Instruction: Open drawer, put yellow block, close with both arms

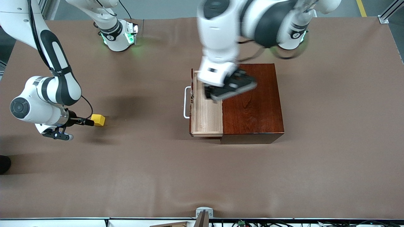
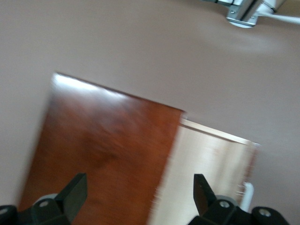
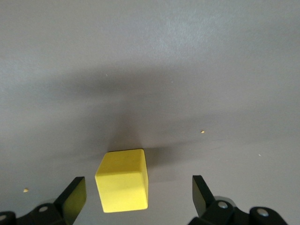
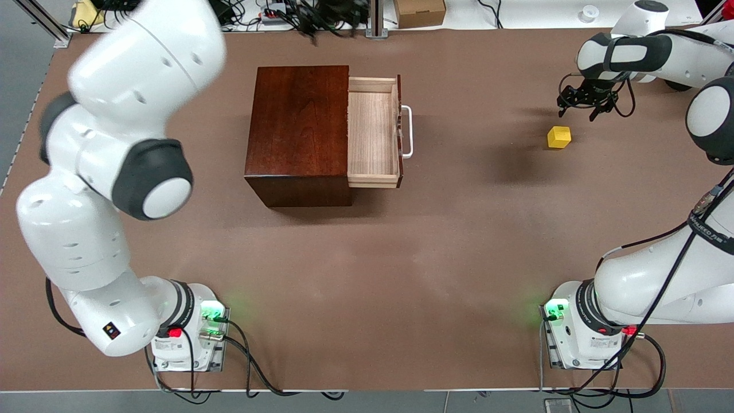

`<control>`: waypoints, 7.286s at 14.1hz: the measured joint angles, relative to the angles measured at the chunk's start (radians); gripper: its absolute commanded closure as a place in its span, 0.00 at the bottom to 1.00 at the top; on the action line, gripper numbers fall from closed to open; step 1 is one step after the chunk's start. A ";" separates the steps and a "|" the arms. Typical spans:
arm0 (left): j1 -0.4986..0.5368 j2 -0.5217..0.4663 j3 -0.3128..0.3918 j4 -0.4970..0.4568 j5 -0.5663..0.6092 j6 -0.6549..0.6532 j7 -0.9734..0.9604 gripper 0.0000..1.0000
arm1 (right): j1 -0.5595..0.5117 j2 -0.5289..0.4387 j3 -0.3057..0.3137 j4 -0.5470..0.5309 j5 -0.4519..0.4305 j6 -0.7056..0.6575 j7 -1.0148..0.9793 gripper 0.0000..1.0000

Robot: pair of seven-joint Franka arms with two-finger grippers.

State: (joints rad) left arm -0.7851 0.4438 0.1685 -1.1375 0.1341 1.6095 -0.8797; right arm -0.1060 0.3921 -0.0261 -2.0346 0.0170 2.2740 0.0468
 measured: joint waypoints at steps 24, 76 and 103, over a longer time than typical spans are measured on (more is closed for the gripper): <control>0.692 -0.410 -0.110 -0.424 -0.154 -0.051 0.967 0.00 | 0.008 0.002 0.013 -0.158 0.021 0.188 0.008 1.00; 0.746 -0.494 -0.224 -0.488 -0.112 -0.053 0.887 0.00 | 0.871 0.160 0.035 0.428 0.343 -0.027 1.964 0.78; 0.745 -0.486 -0.225 -0.486 -0.112 -0.051 0.886 0.00 | 0.361 -0.024 -0.028 0.747 0.343 -0.767 1.132 0.00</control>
State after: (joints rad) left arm -0.0398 -0.0425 -0.0568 -1.6237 0.0221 1.5584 0.0059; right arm 0.2551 0.3677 -0.0541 -1.2872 0.3595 1.5075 1.1792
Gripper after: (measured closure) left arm 0.000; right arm 0.000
